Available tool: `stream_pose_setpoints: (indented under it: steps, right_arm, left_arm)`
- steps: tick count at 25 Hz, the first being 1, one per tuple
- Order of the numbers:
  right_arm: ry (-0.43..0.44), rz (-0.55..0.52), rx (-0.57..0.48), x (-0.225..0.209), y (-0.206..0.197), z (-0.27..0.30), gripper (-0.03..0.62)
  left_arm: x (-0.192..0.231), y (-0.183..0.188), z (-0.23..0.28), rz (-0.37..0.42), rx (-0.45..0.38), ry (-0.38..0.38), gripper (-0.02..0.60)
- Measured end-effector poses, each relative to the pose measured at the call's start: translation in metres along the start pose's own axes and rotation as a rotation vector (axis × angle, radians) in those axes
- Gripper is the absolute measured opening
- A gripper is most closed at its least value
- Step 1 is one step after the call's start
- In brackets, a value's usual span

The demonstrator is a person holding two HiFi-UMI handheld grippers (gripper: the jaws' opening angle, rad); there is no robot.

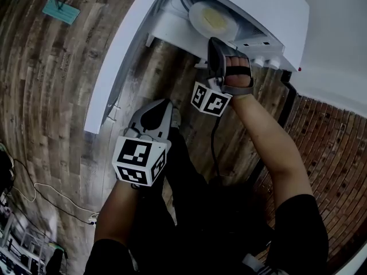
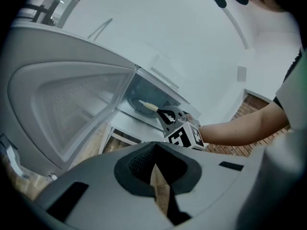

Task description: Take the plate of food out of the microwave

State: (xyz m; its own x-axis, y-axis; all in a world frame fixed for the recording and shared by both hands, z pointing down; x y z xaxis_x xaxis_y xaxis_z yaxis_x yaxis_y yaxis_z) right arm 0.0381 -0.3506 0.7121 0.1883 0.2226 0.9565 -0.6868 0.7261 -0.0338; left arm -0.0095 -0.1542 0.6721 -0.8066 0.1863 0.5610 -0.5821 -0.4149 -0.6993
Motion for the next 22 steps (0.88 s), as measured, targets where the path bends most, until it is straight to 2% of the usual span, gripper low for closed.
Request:
stream_pose_setpoints:
  steps: [6,12,16,22]
  right_arm:
    - [-0.022,0.005,-0.013,-0.019,0.011,-0.035,0.021]
    - [-0.038,0.005,-0.066,-0.048,0.039,-0.089,0.021]
    - [-0.068,0.002,-0.09,-0.089,0.057,-0.126,0.021]
    - [-0.144,0.0,-0.063,-0.175,0.066,-0.159,0.021]
  left_arm:
    - [-0.019,0.011,-0.013,0.049,-0.017,-0.04,-0.005]
    - [-0.042,0.031,-0.047,0.082,-0.058,-0.047,-0.005]
    - [-0.059,0.054,-0.079,0.081,-0.09,-0.043,-0.005]
    - [-0.087,0.104,-0.127,0.109,-0.13,-0.03,-0.005]
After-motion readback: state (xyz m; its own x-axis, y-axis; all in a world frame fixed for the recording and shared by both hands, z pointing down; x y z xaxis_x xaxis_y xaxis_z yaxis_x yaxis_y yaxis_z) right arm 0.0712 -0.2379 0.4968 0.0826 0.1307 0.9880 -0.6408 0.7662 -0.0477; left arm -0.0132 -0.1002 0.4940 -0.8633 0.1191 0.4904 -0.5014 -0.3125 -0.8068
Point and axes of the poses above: the fingertips, and each gripper's own axes: z forward along the fingers, x to its left, y out of its top, the point moved 7 cm from there along -z, backward along the fingers, and after that the axes turned 5 degrees about -x, right-handed, at the moved point
